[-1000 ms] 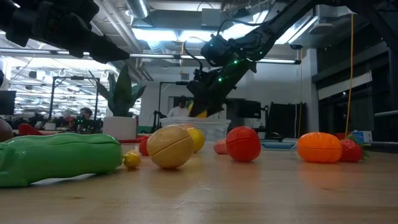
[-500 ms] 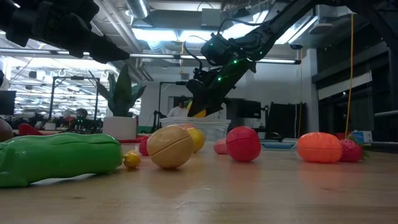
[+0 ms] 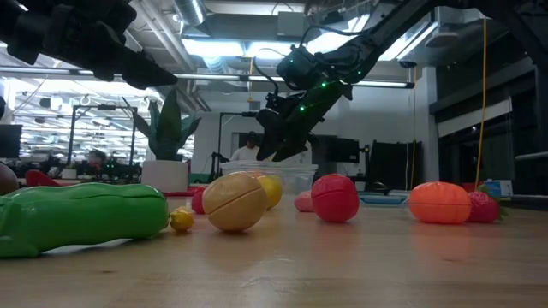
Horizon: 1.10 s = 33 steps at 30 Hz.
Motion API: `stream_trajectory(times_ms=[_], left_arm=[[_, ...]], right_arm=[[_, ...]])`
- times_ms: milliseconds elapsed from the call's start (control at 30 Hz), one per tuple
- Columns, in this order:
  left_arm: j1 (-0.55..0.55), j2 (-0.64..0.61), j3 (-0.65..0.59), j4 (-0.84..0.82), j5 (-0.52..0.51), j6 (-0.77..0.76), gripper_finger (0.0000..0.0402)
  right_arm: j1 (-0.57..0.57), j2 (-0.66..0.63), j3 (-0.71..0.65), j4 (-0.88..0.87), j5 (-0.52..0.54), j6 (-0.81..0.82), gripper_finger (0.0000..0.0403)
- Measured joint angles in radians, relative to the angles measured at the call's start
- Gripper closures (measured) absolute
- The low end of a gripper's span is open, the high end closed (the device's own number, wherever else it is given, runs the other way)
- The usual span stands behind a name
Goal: Pick and placing Produce into tupperware
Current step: Put the blackberry into the transparent container
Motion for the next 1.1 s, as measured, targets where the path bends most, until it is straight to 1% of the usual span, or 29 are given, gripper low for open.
stream_trajectory(times_ms=[167, 233, 333, 367, 433, 500, 633, 733, 867, 933, 967, 1100], left_arm=[[0.0, 0.0, 0.0, 0.004, 0.0, -0.001, 0.0133], [0.0, 0.0, 0.0, 0.005, 0.0, -0.005, 0.0133], [-0.002, 0.0, 0.0, 0.005, 0.0, -0.008, 0.0133], [-0.003, 0.0, 0.0, 0.005, 0.0, -0.008, 0.0133], [-0.003, 0.0, 0.0, 0.006, 0.0, -0.008, 0.0133], [-0.003, 0.0, 0.0, 0.007, 0.002, -0.008, 0.0133], [-0.01, 0.0, 0.0, 0.028, 0.004, -0.009, 0.0133], [-0.02, 0.0, 0.0, 0.048, 0.006, -0.009, 0.0133], [-0.034, 0.0, 0.0, 0.06, 0.006, -0.009, 0.0133], [-0.036, 0.0, 0.0, 0.074, 0.006, -0.004, 0.0133], [-0.036, 0.0, 0.0, 0.081, 0.006, -0.004, 0.0133], [-0.036, 0.0, 0.0, 0.109, 0.005, -0.005, 0.0133]], right_arm=[[0.013, -0.023, -0.001, -0.028, 0.001, 0.007, 0.0108], [0.032, -0.053, -0.001, -0.059, 0.004, 0.025, 0.0108], [0.082, -0.116, -0.033, -0.03, 0.023, 0.023, 0.0108], [0.103, -0.139, -0.054, -0.003, 0.044, 0.022, 0.0108], [0.152, -0.189, -0.112, 0.06, 0.118, 0.009, 0.0108], [0.204, -0.235, -0.184, 0.163, 0.184, -0.001, 0.0108], [0.288, -0.31, -0.326, 0.386, 0.195, -0.064, 0.0108], [0.329, -0.34, -0.413, 0.529, 0.152, -0.083, 0.0108], [0.351, -0.351, -0.49, 0.659, -0.003, -0.075, 0.0108], [0.358, -0.351, -0.51, 0.674, -0.061, -0.071, 0.0108], [0.36, -0.349, -0.515, 0.674, -0.075, -0.053, 0.0108], [0.364, -0.347, -0.515, 0.695, -0.076, 0.002, 0.0108]])
